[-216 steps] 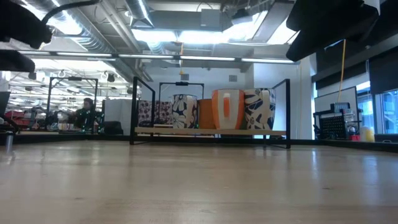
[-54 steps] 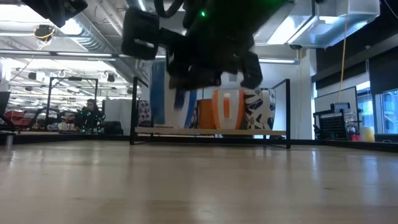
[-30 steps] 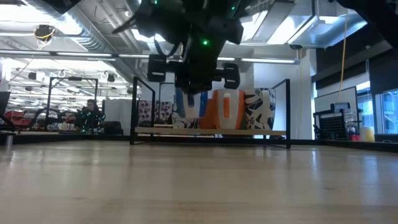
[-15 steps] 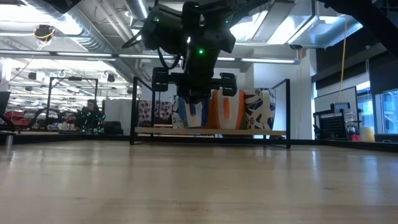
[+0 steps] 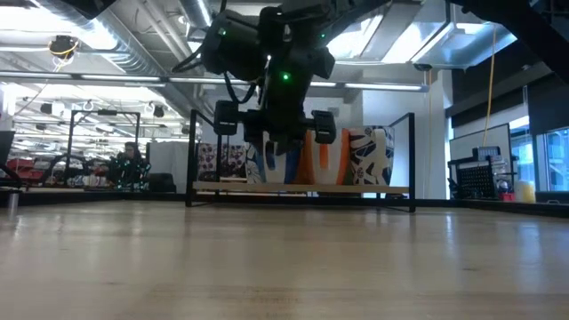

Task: Place coffee mugs
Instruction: Put the blue-white mug on the shelf, then return to Home Position

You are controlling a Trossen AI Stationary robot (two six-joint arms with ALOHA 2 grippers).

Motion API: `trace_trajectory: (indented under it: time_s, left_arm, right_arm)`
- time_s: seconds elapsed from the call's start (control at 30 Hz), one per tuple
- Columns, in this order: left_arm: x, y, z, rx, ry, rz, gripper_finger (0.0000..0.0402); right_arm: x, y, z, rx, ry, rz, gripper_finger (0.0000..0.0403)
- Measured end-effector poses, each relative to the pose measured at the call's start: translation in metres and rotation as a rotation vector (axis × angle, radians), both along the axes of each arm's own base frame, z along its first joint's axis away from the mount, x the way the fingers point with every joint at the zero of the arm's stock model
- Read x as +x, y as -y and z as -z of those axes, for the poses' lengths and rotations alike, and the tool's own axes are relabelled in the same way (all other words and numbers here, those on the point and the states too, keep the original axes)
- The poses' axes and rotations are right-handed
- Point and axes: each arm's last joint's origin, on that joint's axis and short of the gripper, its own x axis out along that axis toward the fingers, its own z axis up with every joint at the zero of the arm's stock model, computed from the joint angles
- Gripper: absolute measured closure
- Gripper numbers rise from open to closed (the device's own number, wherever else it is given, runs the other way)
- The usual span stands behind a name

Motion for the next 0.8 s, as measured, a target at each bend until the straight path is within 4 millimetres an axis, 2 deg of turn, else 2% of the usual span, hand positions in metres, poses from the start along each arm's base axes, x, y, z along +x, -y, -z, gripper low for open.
trace_trajectory:
  time_s: [0.13, 0.27, 0.43, 0.6, 0.7, 0.8]
  left_arm:
    - [0.0, 0.0, 0.0, 0.001, 0.001, -0.001, 0.0303]
    - [0.0, 0.0, 0.0, 0.007, 0.006, -0.009, 0.0303]
    - [0.0, 0.0, 0.0, 0.007, 0.008, -0.01, 0.0303]
    - [0.003, 0.001, -0.003, 0.014, 0.044, 0.007, 0.0303]
    - [0.008, 0.004, -0.005, 0.012, 0.139, 0.073, 0.0303]
    - [0.01, 0.004, 0.001, -0.04, 0.245, 0.144, 0.0306]
  right_arm:
    - [-0.001, -0.001, -0.002, -0.002, -0.011, -0.005, 0.0254]
    - [-0.01, -0.003, -0.023, 0.035, -0.037, -0.029, 0.0233]
    - [-0.03, -0.015, -0.067, 0.181, -0.073, -0.13, 0.0225]
    - [-0.055, -0.038, -0.129, 0.387, -0.077, -0.443, 0.0226]
    - [-0.074, -0.048, -0.163, 0.384, -0.121, -0.655, 0.0229]
    - [-0.093, -0.055, -0.189, 0.327, -0.13, -0.843, 0.025]
